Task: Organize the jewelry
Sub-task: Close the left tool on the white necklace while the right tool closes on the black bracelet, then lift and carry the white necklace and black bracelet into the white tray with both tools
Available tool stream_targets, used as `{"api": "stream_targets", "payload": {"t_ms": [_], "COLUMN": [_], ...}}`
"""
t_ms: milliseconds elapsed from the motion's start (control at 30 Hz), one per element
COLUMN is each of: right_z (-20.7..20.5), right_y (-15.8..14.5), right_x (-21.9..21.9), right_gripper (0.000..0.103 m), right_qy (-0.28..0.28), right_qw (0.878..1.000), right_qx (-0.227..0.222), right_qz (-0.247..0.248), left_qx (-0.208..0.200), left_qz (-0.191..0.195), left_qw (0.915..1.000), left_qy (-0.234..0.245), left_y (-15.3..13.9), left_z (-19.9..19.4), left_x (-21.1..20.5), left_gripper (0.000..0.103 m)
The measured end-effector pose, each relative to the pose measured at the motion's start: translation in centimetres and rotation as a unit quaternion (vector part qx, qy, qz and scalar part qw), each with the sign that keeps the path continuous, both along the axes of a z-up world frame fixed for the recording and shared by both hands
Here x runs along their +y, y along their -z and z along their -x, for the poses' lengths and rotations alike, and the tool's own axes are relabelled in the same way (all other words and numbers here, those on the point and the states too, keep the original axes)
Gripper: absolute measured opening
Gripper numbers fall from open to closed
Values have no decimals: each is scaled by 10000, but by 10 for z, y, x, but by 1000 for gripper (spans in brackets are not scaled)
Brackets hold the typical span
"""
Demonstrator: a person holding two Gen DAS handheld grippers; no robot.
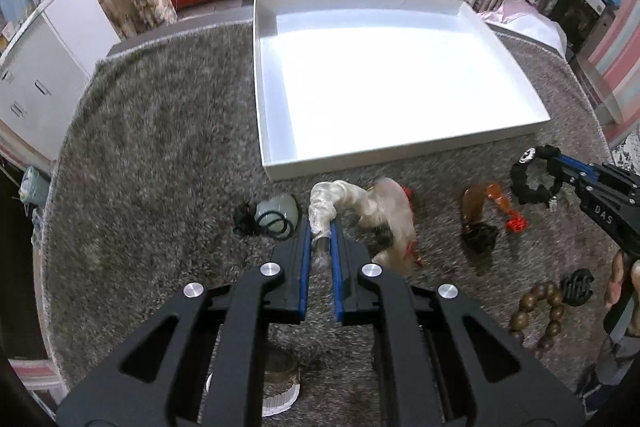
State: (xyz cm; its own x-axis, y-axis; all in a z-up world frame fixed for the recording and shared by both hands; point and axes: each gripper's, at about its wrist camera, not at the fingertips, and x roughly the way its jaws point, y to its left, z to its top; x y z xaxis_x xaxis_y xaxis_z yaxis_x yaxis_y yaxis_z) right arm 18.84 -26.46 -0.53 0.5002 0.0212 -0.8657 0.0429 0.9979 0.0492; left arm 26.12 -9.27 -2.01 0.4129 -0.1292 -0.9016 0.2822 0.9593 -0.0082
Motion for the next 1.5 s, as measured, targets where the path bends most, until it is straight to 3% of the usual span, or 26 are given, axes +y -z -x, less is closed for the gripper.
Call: {"api": "stream_targets", "payload": {"t_ms": [433, 700, 1000, 1200, 1333, 1500], "right_z": [-1, -28, -94, -150, -187, -217], "right_y": [-26, -41, -47, -35, -21, 2], "right_x": [-4, -2, -3, -6, -9, -7], "right_gripper": [10, 10, 10, 10, 10, 10], "right_qy": [40, 46, 152, 155, 129, 171], "right_qw": [9993, 9986, 9973, 9971, 9965, 9963], "right_qx": [-313, -473, -634, -671, -553, -366], "right_qz": [-180, -224, -331, -327, -615, -752], "left_qx": [-428, -520, -561, -622, -501, -414], "left_qz": [206, 251, 272, 273, 460, 339], "left_qw": [9989, 9983, 9980, 9976, 9976, 9983], "left_qy": [-9, -35, -33, -151, -159, -223], "left_y": [-52, -60, -60, -52, -40, -18], "left_z": [-6, -30, -88, -145, -185, -227], "left_x": [14, 11, -13, -33, -46, -58], "left_gripper": [7, 7, 7, 7, 7, 7]}}
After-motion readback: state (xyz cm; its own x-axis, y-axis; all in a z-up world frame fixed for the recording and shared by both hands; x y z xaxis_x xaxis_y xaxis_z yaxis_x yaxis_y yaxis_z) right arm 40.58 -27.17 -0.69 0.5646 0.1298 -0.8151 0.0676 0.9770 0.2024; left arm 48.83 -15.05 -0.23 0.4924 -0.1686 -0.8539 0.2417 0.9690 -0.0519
